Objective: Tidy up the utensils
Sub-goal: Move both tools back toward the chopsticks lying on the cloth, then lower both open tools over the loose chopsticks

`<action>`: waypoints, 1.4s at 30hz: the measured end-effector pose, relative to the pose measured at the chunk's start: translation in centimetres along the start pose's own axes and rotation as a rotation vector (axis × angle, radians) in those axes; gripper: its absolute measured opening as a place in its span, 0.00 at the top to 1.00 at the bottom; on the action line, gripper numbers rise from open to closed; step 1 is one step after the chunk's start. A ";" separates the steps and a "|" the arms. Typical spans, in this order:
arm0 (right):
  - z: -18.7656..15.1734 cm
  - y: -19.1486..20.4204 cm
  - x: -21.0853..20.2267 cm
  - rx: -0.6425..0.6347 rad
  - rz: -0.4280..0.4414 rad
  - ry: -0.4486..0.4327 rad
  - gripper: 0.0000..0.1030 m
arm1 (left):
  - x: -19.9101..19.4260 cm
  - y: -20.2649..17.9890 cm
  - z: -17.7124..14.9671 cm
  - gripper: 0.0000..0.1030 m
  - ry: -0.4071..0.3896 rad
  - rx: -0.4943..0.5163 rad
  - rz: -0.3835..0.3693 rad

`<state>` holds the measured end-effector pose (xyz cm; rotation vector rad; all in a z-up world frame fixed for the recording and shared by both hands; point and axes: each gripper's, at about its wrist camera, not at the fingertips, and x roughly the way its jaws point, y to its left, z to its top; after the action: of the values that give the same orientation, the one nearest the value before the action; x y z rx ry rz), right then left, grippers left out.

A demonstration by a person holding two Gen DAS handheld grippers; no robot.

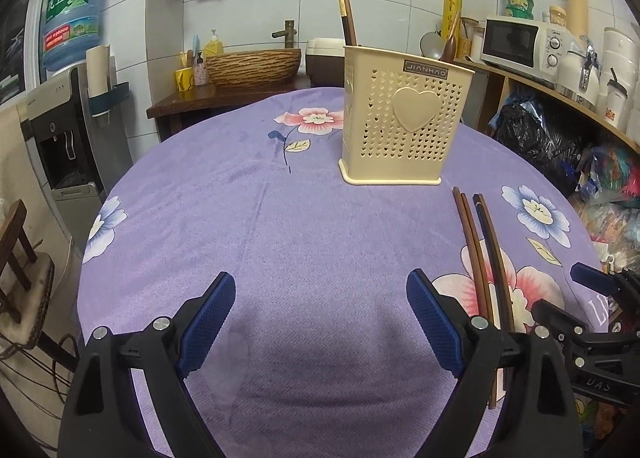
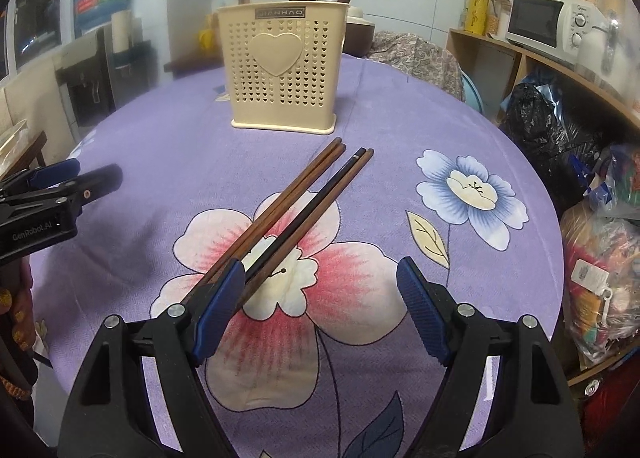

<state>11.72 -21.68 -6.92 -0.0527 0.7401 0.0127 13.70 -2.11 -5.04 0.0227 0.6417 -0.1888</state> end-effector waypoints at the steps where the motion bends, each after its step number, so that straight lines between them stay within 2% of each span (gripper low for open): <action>1: 0.0 -0.1 0.0 0.004 -0.004 0.001 0.24 | -0.1 0.0 0.0 0.16 -0.002 -0.001 -0.001; 9: -0.5 -0.3 0.7 0.002 -0.019 0.045 0.24 | 0.0 -0.4 -0.1 0.16 0.001 0.003 -0.006; 17: -0.3 1.7 1.8 -0.045 -0.013 0.083 0.24 | -0.1 -0.7 -0.2 0.16 0.002 0.012 -0.013; 23: 0.2 1.8 2.1 -0.064 -0.027 0.129 0.21 | 0.1 -1.0 -0.2 0.16 0.009 0.019 -0.021; 25: 0.2 1.2 2.0 -0.090 -0.059 0.147 0.21 | 0.1 -1.3 -0.3 0.16 0.011 0.031 -0.020; 27: 0.0 -0.2 2.0 -0.099 -0.140 0.170 0.21 | 0.0 -1.4 -0.3 0.16 0.008 0.038 -0.022; 28: -0.1 -0.9 1.9 -0.084 -0.144 0.168 0.21 | 0.1 -1.4 -0.2 0.16 0.011 0.039 -0.024; 31: 0.0 -2.8 0.8 0.026 -0.062 0.124 0.21 | 0.4 -2.1 -0.1 0.16 0.026 0.050 -0.044; 35: 0.5 -1.8 0.9 0.030 -0.028 0.090 0.21 | 0.8 -4.0 0.0 0.16 0.052 0.089 -0.124; 39: 0.7 -0.2 2.5 0.005 0.002 0.127 0.21 | 1.3 -5.0 -0.4 0.17 0.076 0.123 -0.108; 41: 0.6 0.5 3.5 -0.012 -0.010 0.160 0.21 | 1.4 -4.8 -0.4 0.17 0.080 0.116 -0.105; 42: 0.6 0.5 3.4 -0.009 -0.014 0.149 0.21 | 1.4 -4.5 -0.3 0.17 0.081 0.110 -0.099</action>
<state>14.61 -21.14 -8.84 -0.0678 0.8885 -0.0016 13.82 -6.78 -5.95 0.1048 0.7136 -0.3203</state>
